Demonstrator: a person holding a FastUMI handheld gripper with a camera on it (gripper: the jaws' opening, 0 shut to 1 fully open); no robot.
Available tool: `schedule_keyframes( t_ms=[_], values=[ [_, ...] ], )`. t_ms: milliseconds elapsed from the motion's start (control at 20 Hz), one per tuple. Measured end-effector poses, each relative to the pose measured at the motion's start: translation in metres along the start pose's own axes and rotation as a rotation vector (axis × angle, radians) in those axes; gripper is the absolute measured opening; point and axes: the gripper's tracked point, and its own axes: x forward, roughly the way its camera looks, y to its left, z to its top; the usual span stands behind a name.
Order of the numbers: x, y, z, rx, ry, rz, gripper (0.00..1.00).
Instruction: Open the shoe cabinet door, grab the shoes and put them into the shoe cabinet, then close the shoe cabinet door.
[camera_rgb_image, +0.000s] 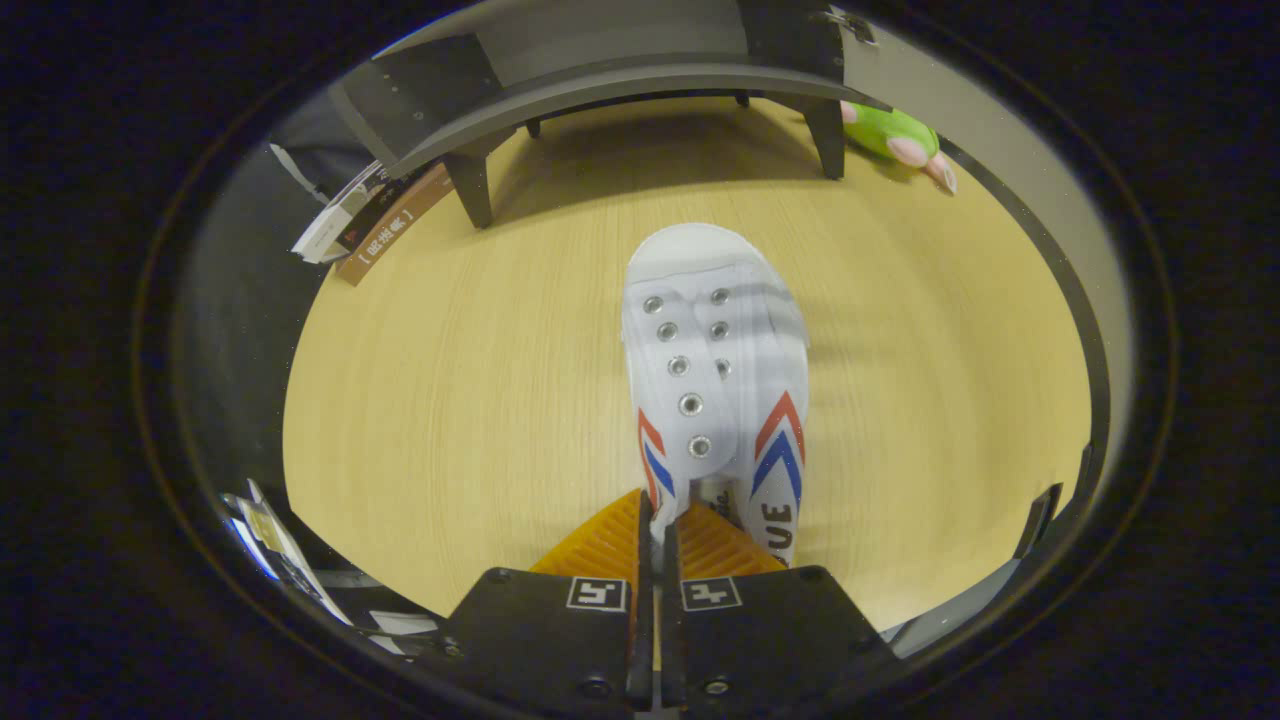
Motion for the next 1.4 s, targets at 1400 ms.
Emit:
schedule_keyframes(
  t_ms=[1400],
  values=[
    [-0.022,-0.015,0.014,-0.158,-0.157,0.131,0.03]
  ],
)
